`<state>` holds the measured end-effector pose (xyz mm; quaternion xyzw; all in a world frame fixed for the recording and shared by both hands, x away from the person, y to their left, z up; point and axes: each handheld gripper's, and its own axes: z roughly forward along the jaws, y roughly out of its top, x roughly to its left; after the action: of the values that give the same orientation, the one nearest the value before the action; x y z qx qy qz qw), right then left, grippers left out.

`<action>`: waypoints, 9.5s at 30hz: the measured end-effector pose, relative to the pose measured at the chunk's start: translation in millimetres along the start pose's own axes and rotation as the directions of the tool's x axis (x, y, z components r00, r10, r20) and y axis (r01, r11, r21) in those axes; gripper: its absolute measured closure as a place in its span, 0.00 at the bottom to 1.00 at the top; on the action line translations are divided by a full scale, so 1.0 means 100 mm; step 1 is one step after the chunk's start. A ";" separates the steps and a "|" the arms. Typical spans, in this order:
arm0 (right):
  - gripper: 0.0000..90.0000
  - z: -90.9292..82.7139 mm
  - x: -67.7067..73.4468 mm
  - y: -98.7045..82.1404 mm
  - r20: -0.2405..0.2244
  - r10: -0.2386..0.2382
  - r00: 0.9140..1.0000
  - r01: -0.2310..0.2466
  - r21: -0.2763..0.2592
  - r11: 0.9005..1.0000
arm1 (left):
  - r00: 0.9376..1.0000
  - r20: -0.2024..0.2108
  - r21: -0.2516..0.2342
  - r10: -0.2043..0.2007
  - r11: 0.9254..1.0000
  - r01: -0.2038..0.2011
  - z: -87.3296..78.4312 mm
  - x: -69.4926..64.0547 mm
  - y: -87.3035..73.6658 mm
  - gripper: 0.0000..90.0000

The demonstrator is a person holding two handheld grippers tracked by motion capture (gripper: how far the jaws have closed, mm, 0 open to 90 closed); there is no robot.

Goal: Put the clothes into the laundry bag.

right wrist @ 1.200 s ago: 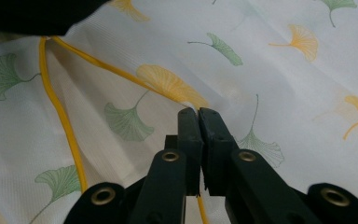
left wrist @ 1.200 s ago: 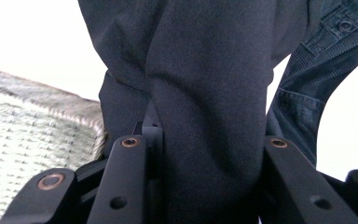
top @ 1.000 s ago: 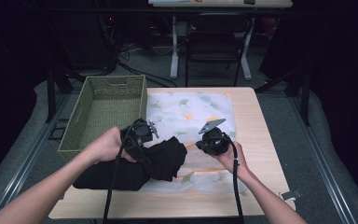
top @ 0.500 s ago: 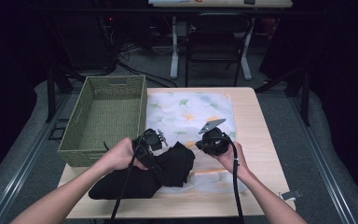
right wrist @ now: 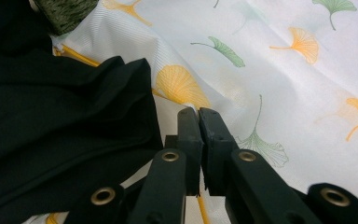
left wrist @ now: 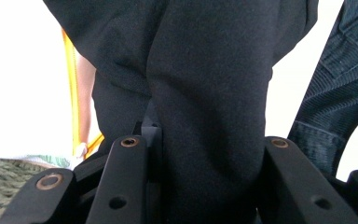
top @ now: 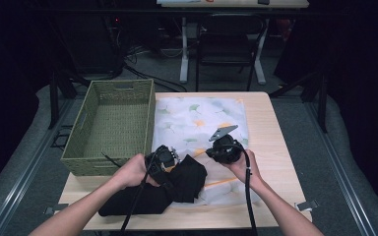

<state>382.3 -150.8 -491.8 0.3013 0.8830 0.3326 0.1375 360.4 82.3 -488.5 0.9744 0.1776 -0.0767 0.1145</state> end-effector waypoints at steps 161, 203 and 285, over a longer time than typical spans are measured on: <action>0.99 -0.23 0.19 0.15 -0.017 0.008 1.000 -0.010 -0.114 0.993 | 0.910 -0.250 -0.446 -0.332 0.873 0.197 0.13 0.10 0.22 0.77; 0.99 -0.18 0.17 0.09 -0.035 0.029 0.999 -0.032 -0.090 0.995 | 0.905 -0.325 -0.460 -0.273 0.882 0.101 0.16 -0.18 0.11 0.15; 0.99 -0.18 0.15 0.05 -0.094 0.125 0.988 -0.134 -0.104 0.986 | 0.880 -0.308 -0.656 -0.361 0.751 0.078 0.72 0.21 0.51 0.54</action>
<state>364.7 -147.2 -475.6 0.3352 0.8471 0.4017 0.0933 390.6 24.5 -551.2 0.8449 0.3289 0.1825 0.3804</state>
